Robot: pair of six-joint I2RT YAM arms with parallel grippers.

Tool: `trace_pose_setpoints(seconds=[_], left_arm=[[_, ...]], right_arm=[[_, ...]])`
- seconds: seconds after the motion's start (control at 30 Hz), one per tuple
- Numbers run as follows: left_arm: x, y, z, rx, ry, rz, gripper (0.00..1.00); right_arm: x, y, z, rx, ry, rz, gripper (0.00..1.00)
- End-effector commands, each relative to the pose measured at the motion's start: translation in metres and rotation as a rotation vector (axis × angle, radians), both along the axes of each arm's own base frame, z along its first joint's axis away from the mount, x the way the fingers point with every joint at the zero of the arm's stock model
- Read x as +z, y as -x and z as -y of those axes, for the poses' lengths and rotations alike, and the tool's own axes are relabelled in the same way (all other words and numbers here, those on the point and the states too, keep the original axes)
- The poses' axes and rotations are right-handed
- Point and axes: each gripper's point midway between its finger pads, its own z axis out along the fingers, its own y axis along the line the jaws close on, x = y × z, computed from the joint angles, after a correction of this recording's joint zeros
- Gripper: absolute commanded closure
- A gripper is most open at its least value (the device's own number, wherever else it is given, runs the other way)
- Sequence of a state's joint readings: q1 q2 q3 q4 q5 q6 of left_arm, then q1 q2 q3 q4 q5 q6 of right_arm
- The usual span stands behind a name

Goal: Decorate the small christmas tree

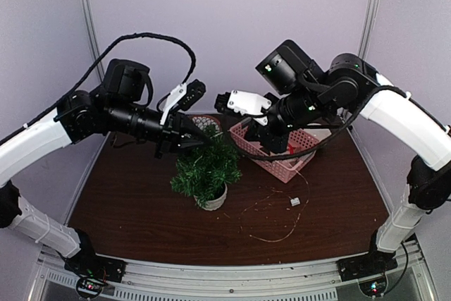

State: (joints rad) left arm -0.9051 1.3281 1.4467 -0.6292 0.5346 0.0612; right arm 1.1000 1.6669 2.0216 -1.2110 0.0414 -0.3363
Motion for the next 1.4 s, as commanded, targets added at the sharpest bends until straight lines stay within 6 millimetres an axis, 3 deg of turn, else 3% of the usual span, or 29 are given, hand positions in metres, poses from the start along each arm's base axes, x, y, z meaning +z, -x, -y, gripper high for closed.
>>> trace_pose_setpoints(seconds=[0.0, 0.1, 0.27, 0.47, 1.0, 1.37], left_arm=[[0.041, -0.015, -0.010, 0.129, 0.197, 0.169, 1.00], [0.052, -0.025, -0.016, 0.203, 0.279, 0.235, 1.00], [0.063, -0.038, -0.025, 0.293, 0.377, 0.350, 1.00], [0.054, -0.046, -0.034, 0.351, 0.461, 0.440, 1.00], [0.018, -0.075, -0.074, 0.484, 0.576, 0.458, 1.00], [-0.011, -0.086, -0.068, 0.481, 0.607, 0.390, 1.00]], right_arm=[[0.035, -0.008, -0.017, -0.010, -0.162, 0.073, 1.00], [0.053, -0.009, -0.034, 0.020, -0.249, 0.085, 1.00], [0.067, -0.016, -0.057, 0.049, -0.286, 0.101, 1.00], [0.073, -0.034, -0.071, 0.016, -0.281, 0.146, 1.00], [0.060, -0.063, -0.084, -0.069, -0.242, 0.224, 1.00], [0.042, -0.072, -0.092, -0.068, -0.204, 0.223, 0.99]])
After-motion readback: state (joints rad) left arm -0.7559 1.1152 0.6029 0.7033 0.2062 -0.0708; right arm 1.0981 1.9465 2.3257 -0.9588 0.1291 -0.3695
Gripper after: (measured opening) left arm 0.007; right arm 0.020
